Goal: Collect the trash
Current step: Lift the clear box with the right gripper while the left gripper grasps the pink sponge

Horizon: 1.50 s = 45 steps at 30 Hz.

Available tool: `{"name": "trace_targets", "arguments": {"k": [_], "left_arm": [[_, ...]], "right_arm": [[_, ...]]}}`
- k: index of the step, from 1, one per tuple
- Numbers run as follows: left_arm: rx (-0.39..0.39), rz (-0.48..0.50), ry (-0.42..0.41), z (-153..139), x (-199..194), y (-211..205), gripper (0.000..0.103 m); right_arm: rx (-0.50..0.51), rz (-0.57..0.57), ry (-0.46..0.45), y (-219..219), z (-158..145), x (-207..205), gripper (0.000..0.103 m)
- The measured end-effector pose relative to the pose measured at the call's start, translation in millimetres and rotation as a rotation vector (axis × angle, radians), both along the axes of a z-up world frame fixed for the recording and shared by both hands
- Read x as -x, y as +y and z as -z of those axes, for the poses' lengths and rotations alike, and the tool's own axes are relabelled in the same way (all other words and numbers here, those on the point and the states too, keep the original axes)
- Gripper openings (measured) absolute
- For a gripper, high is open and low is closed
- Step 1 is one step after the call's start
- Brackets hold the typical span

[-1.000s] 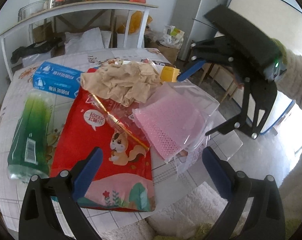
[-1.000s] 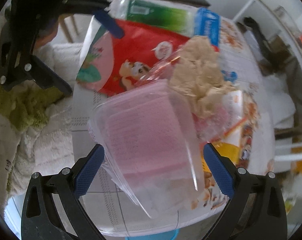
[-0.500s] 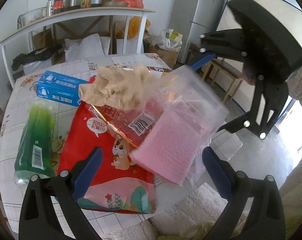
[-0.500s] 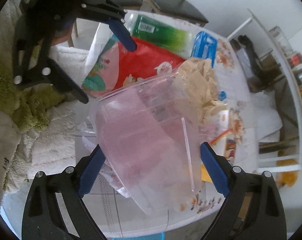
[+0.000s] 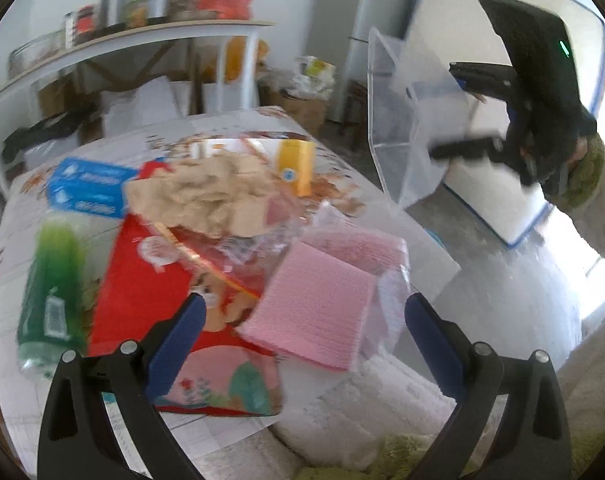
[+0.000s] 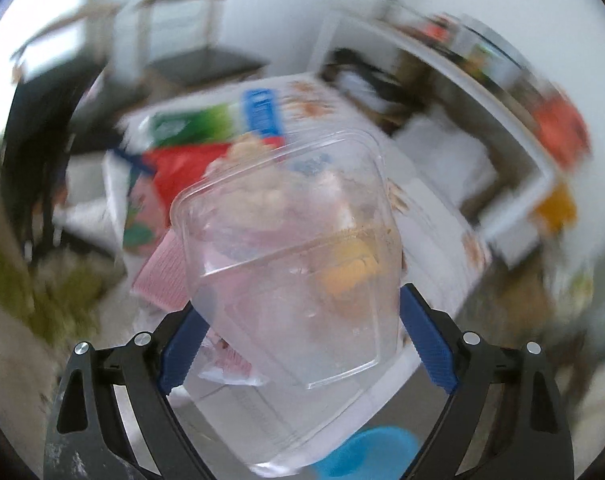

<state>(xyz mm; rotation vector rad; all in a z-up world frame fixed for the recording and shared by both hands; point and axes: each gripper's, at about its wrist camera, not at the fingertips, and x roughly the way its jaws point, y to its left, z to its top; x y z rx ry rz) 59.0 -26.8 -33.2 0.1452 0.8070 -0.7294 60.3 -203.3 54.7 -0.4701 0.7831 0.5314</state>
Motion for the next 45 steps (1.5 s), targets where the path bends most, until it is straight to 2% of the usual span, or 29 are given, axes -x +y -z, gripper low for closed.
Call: {"name": "trace_targets", "arguments": {"k": [1,5,7,10,15,18,21,23,27,29,31,39,42,45], "left_arm": [[-0.019,0.027,-0.005,2.3,1.7,-7.8,0.097],[-0.113,0.085,-0.037,10.8,3.5,-31.7,0.097],[-0.145,0.099,-0.063,11.9,3.8,-39.9,0.097],[-0.245,0.091,-0.091,18.1,-0.5,-49.8,0.09],[-0.327,0.129,-0.054,32.0,-8.0,-63.9,0.09],[-0.398,0.18,-0.063,40.8,-6.9,-73.8,0.09],[-0.468,0.179,-0.06,49.1,-10.9,-82.3,0.09],[-0.485,0.171,-0.037,52.7,-14.8,-84.6,0.09],[-0.494,0.154,0.011,56.3,-23.2,-85.4,0.089],[-0.491,0.151,0.019,56.2,-25.1,-84.2,0.082],[-0.48,0.146,0.027,55.5,-24.9,-82.8,0.08],[-0.453,0.116,0.011,42.4,-21.9,-73.4,0.077],[-0.414,0.092,0.005,28.6,-20.3,-66.5,0.077],[-0.335,0.06,0.006,10.7,-17.9,-56.2,0.077]], "right_arm": [[-0.072,0.085,0.009,-15.1,-0.5,2.6,0.087],[-0.244,0.366,0.035,-47.9,12.3,17.8,0.087],[-0.299,0.466,0.05,-57.0,23.8,28.8,0.087],[-0.39,0.567,0.074,-63.4,40.2,42.5,0.087],[-0.5,0.635,0.096,-65.8,56.7,49.7,0.087],[-0.544,0.648,0.091,-69.5,59.4,53.9,0.087],[-0.579,0.657,0.089,-77.1,61.4,53.7,0.087],[-0.594,0.659,0.089,-81.7,60.8,53.1,0.087],[-0.609,0.659,0.086,-85.4,60.5,53.3,0.087],[-0.613,0.658,0.085,-86.9,60.9,54.4,0.086],[-0.617,0.657,0.086,-88.1,62.0,56.1,0.086],[-0.623,0.659,0.073,-90.2,60.4,62.4,0.086],[-0.632,0.662,0.066,-92.6,59.5,65.1,0.086],[-0.651,0.662,0.059,-95.3,58.9,69.7,0.085]]}}
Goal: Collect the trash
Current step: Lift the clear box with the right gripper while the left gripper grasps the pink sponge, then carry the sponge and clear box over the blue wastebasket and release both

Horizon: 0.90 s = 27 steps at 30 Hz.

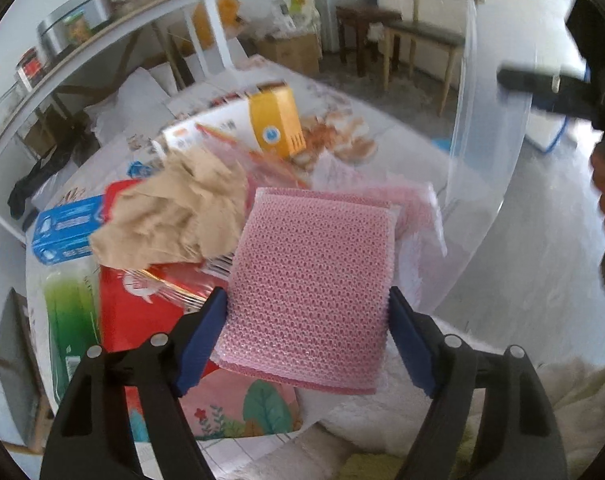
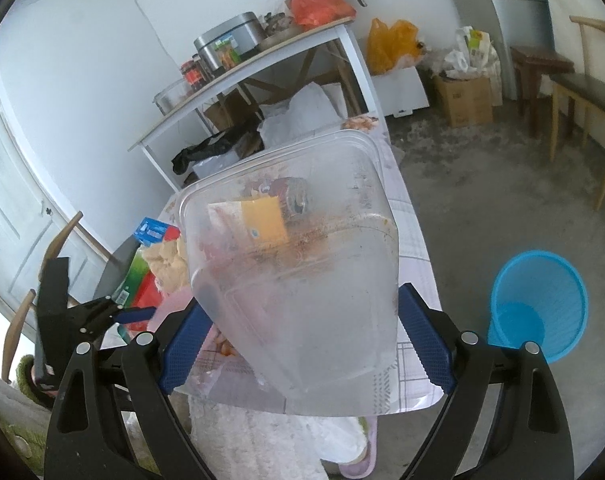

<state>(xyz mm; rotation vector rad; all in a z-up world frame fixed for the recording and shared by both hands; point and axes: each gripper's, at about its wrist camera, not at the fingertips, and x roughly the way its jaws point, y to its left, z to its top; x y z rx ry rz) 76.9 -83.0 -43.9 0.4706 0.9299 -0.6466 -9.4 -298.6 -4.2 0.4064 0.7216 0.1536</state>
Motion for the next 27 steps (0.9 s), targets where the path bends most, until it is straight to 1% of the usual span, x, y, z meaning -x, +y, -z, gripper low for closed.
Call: {"name": "trace_targets", "arguments": {"k": [4,7,9,11,13,15,17,18,19,21,22,24,25,27], "left_arm": [[0.12,-0.047,-0.018,-26.8,2.7,13.3,0.077],[0.201,-0.054,-0.051,-48.3,6.3,17.1,0.077],[0.245,-0.056,-0.054,-60.0,4.0,15.2,0.077],[0.301,-0.058,-0.02,-72.7,-4.2,7.9,0.077],[0.341,-0.05,0.025,-82.5,-14.9,-4.5,0.077],[0.365,-0.014,0.06,-89.4,-24.2,-25.5,0.077],[0.353,0.043,0.069,-93.6,-32.8,-60.9,0.077],[0.34,0.071,0.066,-94.6,-36.2,-78.1,0.077],[0.333,0.108,0.076,-93.6,-41.9,-103.9,0.077],[0.326,0.154,0.151,-83.7,-54.1,-144.2,0.078],[0.301,0.171,0.192,-75.2,-60.7,-175.7,0.078],[0.237,0.206,0.225,-59.4,-68.1,-226.2,0.078],[0.187,0.226,0.254,-45.1,-71.0,-260.0,0.078],[0.113,0.247,0.303,-16.4,-74.9,-312.0,0.078]], "right_arm": [[-0.025,0.012,-0.03,-5.3,-5.2,8.5,0.085],[-0.05,0.023,-0.063,-10.9,-11.2,18.5,0.085],[-0.071,0.042,-0.091,-17.6,-15.6,28.0,0.085],[-0.09,0.073,-0.117,-26.6,-19.0,38.9,0.085],[-0.111,0.13,-0.138,-41.4,-20.3,52.4,0.085],[-0.127,0.194,-0.144,-57.5,-20.4,63.3,0.085],[-0.152,0.301,-0.128,-83.9,-14.3,79.2,0.085],[-0.165,0.335,-0.117,-92.7,-11.6,83.0,0.085],[-0.189,0.407,-0.092,-110.4,-4.0,91.2,0.085],[-0.232,0.513,-0.032,-137.0,12.4,99.8,0.085],[-0.272,0.567,-0.003,-154.9,26.0,105.2,0.085],[-0.336,0.63,0.04,-179.7,47.8,108.6,0.085],[-0.356,0.651,0.061,-187.7,56.5,107.5,0.085],[-0.396,0.7,0.111,-211.3,79.5,106.1,0.085]]}}
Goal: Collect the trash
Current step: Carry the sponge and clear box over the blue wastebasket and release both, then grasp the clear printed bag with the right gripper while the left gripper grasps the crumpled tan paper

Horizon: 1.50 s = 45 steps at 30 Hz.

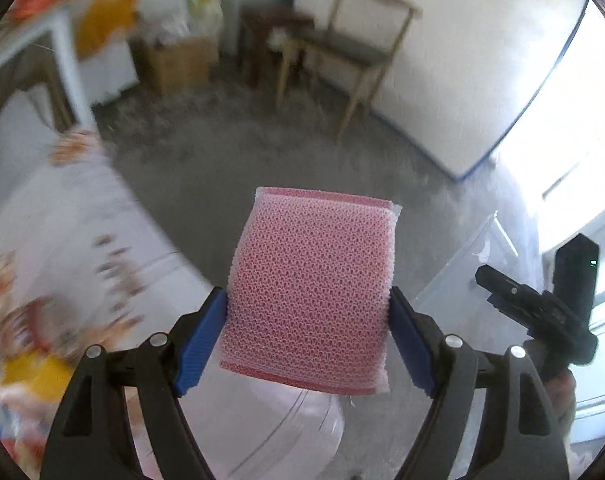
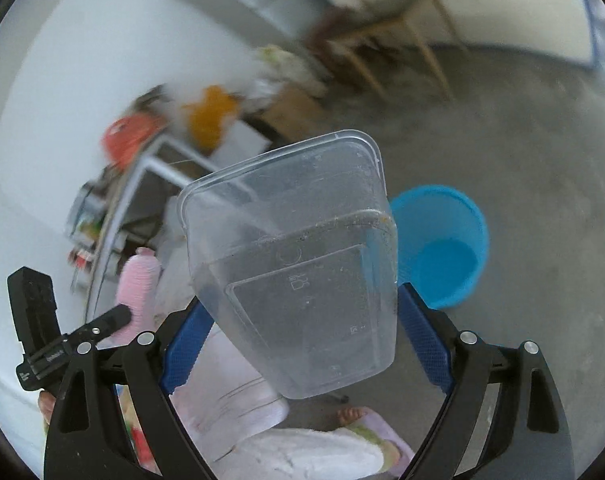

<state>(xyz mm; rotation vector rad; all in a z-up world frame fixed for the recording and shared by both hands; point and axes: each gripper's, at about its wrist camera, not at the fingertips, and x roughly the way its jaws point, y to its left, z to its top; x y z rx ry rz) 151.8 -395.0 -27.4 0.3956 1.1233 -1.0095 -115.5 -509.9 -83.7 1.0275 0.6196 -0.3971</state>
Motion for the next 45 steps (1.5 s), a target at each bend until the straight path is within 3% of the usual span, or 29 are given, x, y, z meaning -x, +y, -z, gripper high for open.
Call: {"name": "trace_targets", "arguments": {"k": [6,8,12,16,26,32,34,37,45], "left_arm": [[-0.073,-0.03,0.136,62.0,-22.9,-96.8,0.082],[-0.089,-0.082,0.148,78.8,-35.6,-121.5,0.098],[-0.051,-0.195,0.134,91.7,-56.1,-131.1,0.098],[-0.008,-0.206,0.173,87.8,-56.0,-118.6,0.097],[0.108,-0.112,0.062,29.0,-26.0,-77.8,0.097],[0.144,-0.038,-0.046,-13.3,2.3,-28.8,0.098],[0.133,-0.048,-0.124,-30.2,10.9,-1.3,0.098],[0.13,-0.027,-0.128,-51.6,15.9,46.7,0.098],[0.184,-0.188,-0.224,-95.0,19.4,216.1,0.098]], "right_arm": [[-0.124,0.052,0.031,-56.7,52.5,-27.4,0.087],[-0.152,0.069,0.029,-75.5,72.3,-37.6,0.092],[-0.167,0.092,0.113,-96.8,113.1,-50.9,0.095],[-0.217,0.124,0.13,-94.3,137.7,-45.5,0.095],[-0.145,0.149,0.114,-84.0,115.0,-29.2,0.095],[0.039,0.127,0.168,-56.8,73.2,-11.7,0.095],[0.117,0.111,0.196,-41.7,54.4,-8.9,0.095],[0.239,0.057,0.194,-10.3,17.9,-5.0,0.095],[0.328,-0.247,0.046,81.4,-39.9,-25.4,0.095]]}}
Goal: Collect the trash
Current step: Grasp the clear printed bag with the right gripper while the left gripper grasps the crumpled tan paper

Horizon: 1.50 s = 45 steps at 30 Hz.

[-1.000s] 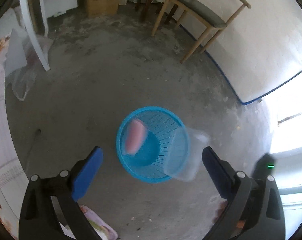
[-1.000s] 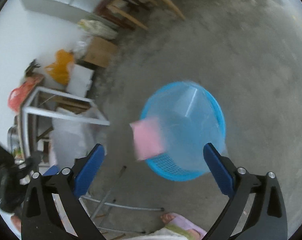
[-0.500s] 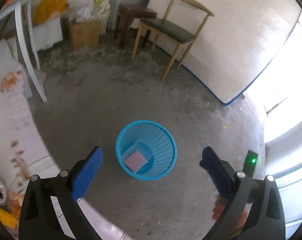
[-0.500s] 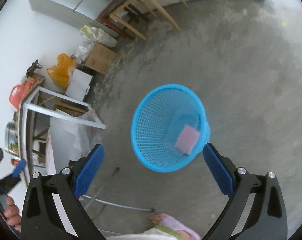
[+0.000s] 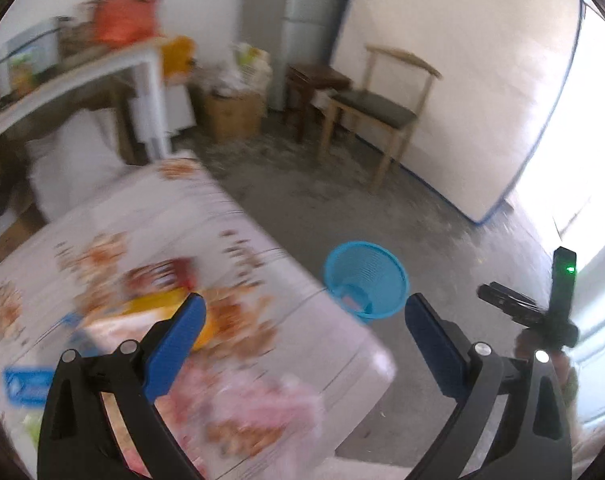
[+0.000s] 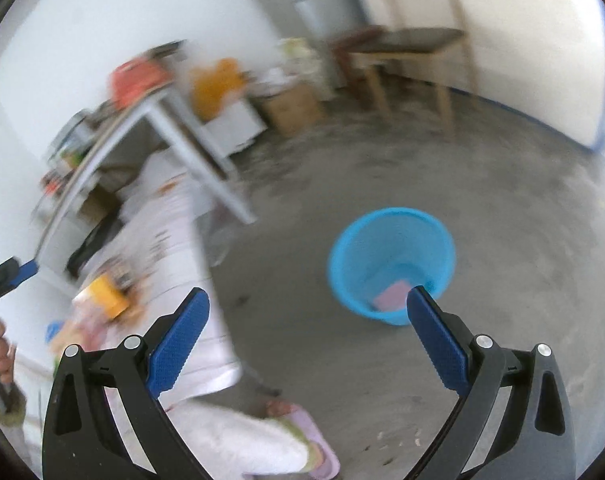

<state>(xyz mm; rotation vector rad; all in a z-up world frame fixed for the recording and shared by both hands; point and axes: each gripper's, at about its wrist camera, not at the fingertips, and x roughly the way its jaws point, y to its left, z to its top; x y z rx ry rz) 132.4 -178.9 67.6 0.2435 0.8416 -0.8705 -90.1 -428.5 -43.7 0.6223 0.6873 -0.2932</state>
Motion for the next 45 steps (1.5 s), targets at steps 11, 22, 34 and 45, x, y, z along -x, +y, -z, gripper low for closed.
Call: {"name": "trace_targets", "arguments": {"k": [11,22,34,45], "left_arm": [[0.075,-0.153,-0.026,35.8,58.9,143.2,0.097],[0.023,-0.23,-0.046,86.9,80.1,168.6,0.097],[0.037,-0.293,0.046,102.5,52.0,184.8,0.078],[0.035,-0.307,-0.025,86.5,32.9,175.9,0.076]], "right_arm": [[0.324,-0.725,-0.086,168.4,-35.3,-65.9,0.092],[0.589,-1.233,0.166,249.7,12.6,-137.6,0.09],[0.589,-1.279,0.304,257.1,58.2,-159.5,0.056],[0.514,-0.986,0.322,219.8,60.2,-150.4,0.037]]}}
